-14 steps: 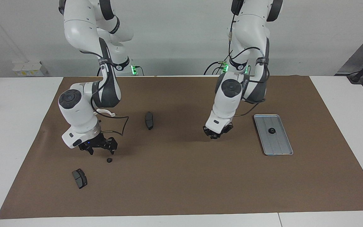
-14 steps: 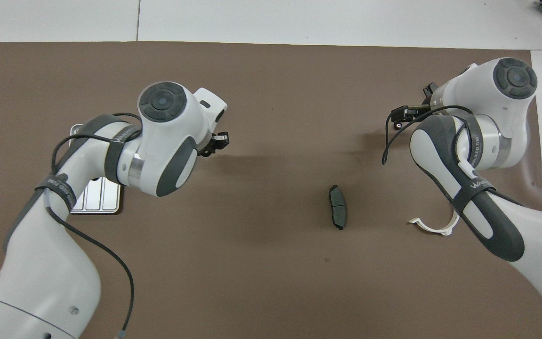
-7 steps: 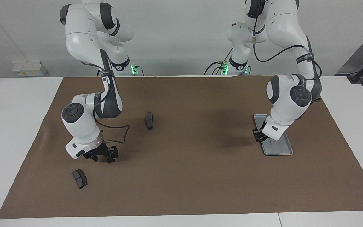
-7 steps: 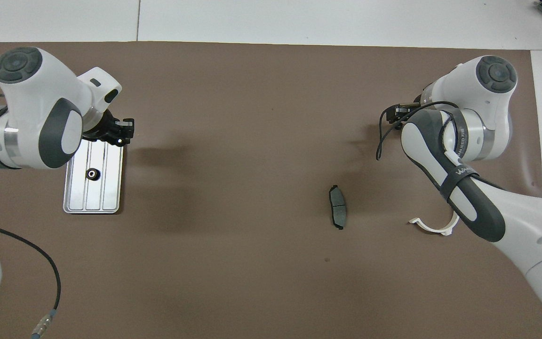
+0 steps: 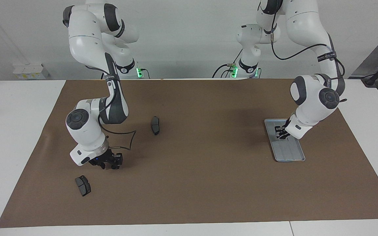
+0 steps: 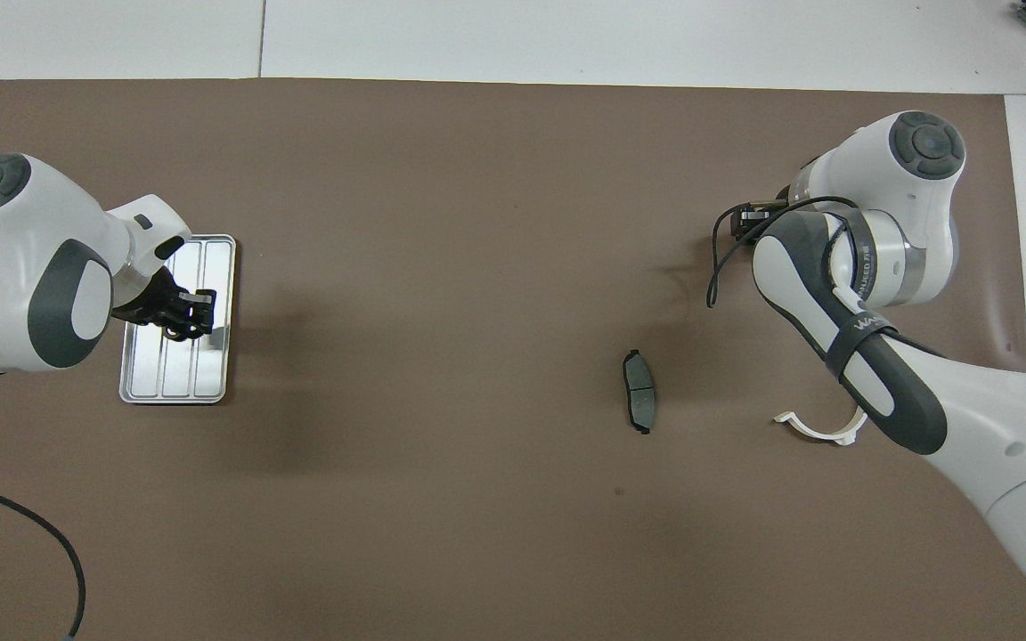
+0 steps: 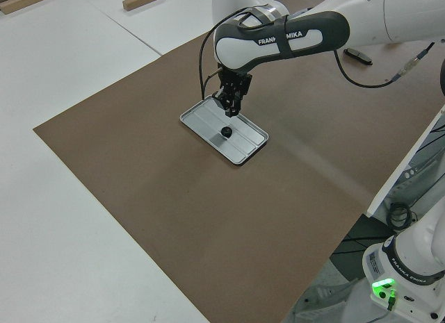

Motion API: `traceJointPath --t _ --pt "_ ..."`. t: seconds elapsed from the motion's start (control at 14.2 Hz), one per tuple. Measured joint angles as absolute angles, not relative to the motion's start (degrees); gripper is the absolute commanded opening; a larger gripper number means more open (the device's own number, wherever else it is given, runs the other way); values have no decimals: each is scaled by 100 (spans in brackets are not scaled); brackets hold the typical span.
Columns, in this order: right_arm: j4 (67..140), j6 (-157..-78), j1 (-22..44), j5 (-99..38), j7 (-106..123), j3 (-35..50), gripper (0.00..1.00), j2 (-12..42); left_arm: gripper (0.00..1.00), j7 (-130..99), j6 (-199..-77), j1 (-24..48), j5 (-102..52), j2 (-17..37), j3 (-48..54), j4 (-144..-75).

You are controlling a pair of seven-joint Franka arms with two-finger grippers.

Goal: Pick bearing gear from pile to tray

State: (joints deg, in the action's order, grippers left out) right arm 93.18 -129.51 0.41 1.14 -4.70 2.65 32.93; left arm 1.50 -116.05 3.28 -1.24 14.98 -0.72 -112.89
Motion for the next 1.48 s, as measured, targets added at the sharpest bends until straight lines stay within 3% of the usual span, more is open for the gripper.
traceJointPath --t 0.14,0.21,0.28,0.85,1.48 --pt "9319 -12952 41 114 -470 266 12 3293 71 163 -11634 328 -124 1393 -72 -11497" --pt "9319 -12953 40 112 -471 266 0 3293 90 171 -11640 328 -124 1353 -72 -11558" --pt "9319 -12956 41 106 -503 266 0 3293 99 180 -11646 328 -124 1325 -71 -11588" --pt "9279 -13002 250 93 -934 341 0 2994 100 79 -11957 478 -142 1218 -2 -11224" --pt "9277 -12781 1953 87 -3718 386 0 2615 100 -817 -12594 1031 -254 1293 21 -10990"
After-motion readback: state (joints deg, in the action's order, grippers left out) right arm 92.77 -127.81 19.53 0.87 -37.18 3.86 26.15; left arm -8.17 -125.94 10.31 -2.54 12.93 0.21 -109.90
